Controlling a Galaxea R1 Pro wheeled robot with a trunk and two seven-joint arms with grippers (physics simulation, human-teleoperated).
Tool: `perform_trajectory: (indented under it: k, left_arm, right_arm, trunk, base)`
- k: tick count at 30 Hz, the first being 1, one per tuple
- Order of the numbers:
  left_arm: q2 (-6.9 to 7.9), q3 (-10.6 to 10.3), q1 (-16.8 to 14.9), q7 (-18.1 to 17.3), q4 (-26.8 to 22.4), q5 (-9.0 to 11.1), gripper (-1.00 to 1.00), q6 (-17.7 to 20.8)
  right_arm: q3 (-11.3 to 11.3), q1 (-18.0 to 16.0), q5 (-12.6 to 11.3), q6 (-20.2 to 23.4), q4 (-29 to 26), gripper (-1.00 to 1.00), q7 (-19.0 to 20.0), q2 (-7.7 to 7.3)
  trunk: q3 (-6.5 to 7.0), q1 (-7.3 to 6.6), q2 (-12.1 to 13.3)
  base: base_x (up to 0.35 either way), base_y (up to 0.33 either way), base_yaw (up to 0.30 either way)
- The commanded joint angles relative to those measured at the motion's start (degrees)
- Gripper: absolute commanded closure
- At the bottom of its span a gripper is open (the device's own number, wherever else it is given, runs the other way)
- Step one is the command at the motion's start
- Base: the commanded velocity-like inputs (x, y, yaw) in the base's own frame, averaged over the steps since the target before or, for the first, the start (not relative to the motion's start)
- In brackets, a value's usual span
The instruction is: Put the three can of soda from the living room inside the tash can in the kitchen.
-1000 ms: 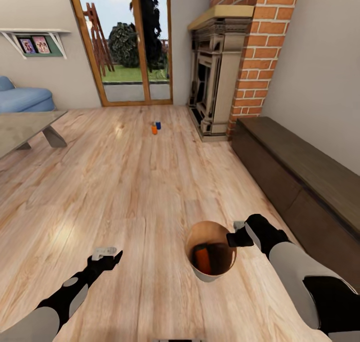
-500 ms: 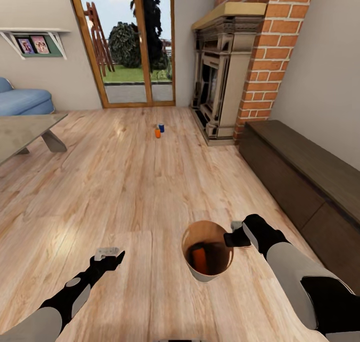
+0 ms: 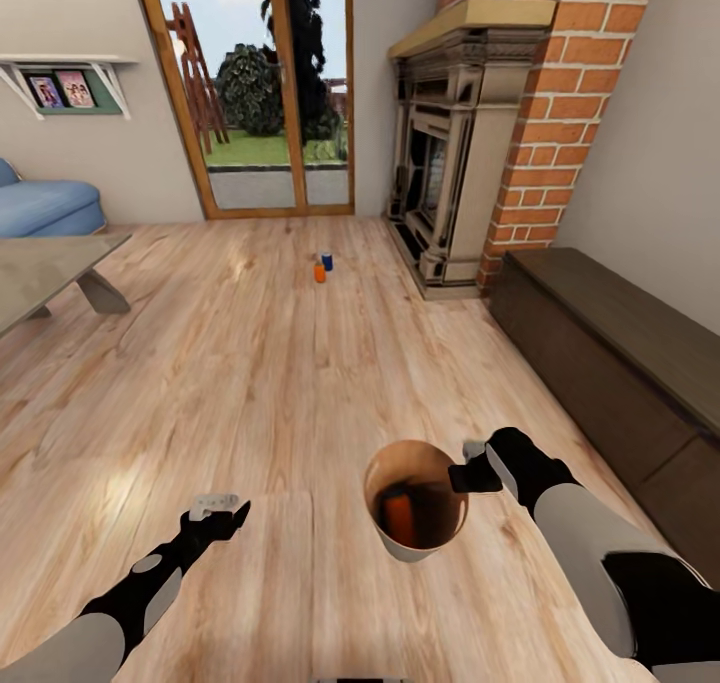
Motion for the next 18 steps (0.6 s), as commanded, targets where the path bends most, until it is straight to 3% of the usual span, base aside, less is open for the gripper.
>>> perform_trajectory:
  k: [1,18]
  left_arm:
    - [0.00,0.0,0.0,0.0,0.0,0.0,-1.00,0.0]
    - [-0.35,0.0,0.0,0.0,0.0,-0.1,-1.00,0.0]
  right_arm:
    - [-0.2,0.0,-1.4,0.2,0.0,1.00,0.5,0.04]
    - [-0.3,0.0,-1.4,0.2,0.0,1.00,0.5,-0.01]
  trunk:
    - [0.01,0.00,0.0]
    - [0.01,0.00,0.0]
  base:
    - [0.300,0.112,0.000]
    - [0.300,0.110,0.000]
